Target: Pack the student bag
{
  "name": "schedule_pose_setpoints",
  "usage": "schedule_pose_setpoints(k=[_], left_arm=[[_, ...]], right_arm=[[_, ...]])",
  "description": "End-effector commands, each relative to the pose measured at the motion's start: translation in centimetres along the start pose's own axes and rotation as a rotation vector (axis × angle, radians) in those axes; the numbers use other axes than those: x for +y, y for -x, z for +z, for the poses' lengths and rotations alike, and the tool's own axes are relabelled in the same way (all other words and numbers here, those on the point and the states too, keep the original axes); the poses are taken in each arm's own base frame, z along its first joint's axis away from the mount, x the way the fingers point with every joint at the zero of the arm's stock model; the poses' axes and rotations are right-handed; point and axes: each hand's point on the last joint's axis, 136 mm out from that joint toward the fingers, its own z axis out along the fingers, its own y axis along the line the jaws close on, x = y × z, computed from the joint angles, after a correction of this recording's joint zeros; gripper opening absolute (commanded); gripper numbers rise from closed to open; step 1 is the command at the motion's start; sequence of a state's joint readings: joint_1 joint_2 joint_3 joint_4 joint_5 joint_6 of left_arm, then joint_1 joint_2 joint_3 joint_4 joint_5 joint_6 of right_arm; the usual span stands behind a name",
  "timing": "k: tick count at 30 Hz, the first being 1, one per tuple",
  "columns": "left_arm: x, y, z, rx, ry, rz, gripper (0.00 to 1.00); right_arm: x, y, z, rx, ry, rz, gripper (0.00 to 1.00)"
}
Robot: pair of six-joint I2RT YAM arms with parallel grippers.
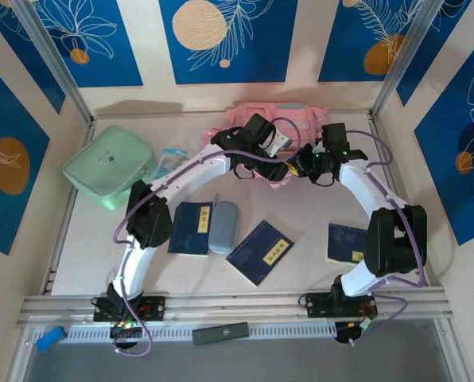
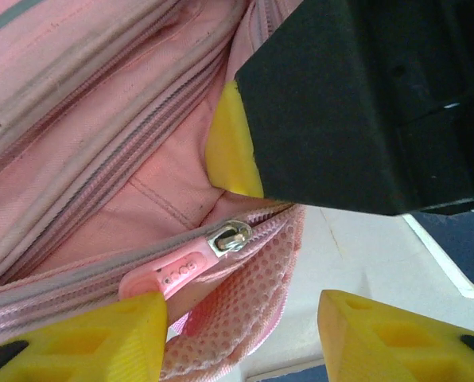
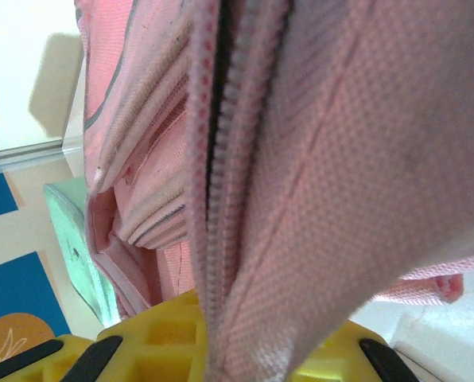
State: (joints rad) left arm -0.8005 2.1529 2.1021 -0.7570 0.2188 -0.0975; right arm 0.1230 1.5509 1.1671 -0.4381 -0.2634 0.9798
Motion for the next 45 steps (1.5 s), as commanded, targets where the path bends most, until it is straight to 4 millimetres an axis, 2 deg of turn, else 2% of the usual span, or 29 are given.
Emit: schedule_pose_setpoints(k=[1, 5, 10, 12, 15, 17, 21, 24, 28, 31, 35, 40, 45], left_arm=[[0.5, -0.2, 0.7, 0.022, 0.013, -0.018, 0.5], [1.7, 0.3, 0.3, 0.0, 0.066, -0.059, 0.43], [1.2, 1.2, 0.3, -0.058, 0.035, -0.094, 0.37], [1.6, 1.1, 0.2, -0.043, 0.056, -0.063, 0.41], [1.4, 0.8, -0.6, -0.033, 0.056, 0.016, 0.51], [1.7, 0.8, -1.5, -0.044, 0.073, 0.049, 0.52], [2.1, -0.1, -1.9, -0.004, 0.05, 0.064, 0.53], [1.8, -0.7, -1.8, 0.021, 0.021, 0.085, 0.59], [1.5, -0.7, -2.8, 0.026, 0.016, 0.114, 0.63], [2.8, -0.2, -3.5, 0.012, 0.075, 0.109, 0.63], [3.7, 0.2, -4.6, -0.004, 0.063, 0.086, 0.64], [4.1, 0.3, -5.7, -0.003, 0.051, 0.117, 0.63], [4.1, 0.9, -7.8, -0.059, 0.018, 0.107, 0.61]], right_arm=[[5.3, -1.4, -1.3, 0.062, 0.175, -0.139, 0.09], [5.8, -1.4, -1.7, 0.055, 0.192, -0.16, 0.09], [6.0, -1.7, -1.8, 0.063, 0.202, -0.188, 0.09], [6.2, -2.0, -1.8, 0.072, 0.207, -0.205, 0.09], [6.1, -2.1, -2.1, 0.072, 0.197, -0.217, 0.09], [6.1, -2.1, -2.2, 0.072, 0.19, -0.224, 0.09], [6.2, -2.2, -2.1, 0.088, 0.192, -0.231, 0.08], [6.5, -2.3, -2.2, 0.093, 0.198, -0.263, 0.09], [7.3, -2.4, -2.6, 0.093, 0.211, -0.321, 0.09], [7.6, -2.6, -2.7, 0.096, 0.206, -0.368, 0.08], [7.8, -2.8, -2.9, 0.104, 0.202, -0.415, 0.08], [7.9, -2.9, -2.8, 0.102, 0.172, -0.499, 0.07], [7.7, -2.4, -2.7, 0.074, 0.134, -0.54, 0.05]])
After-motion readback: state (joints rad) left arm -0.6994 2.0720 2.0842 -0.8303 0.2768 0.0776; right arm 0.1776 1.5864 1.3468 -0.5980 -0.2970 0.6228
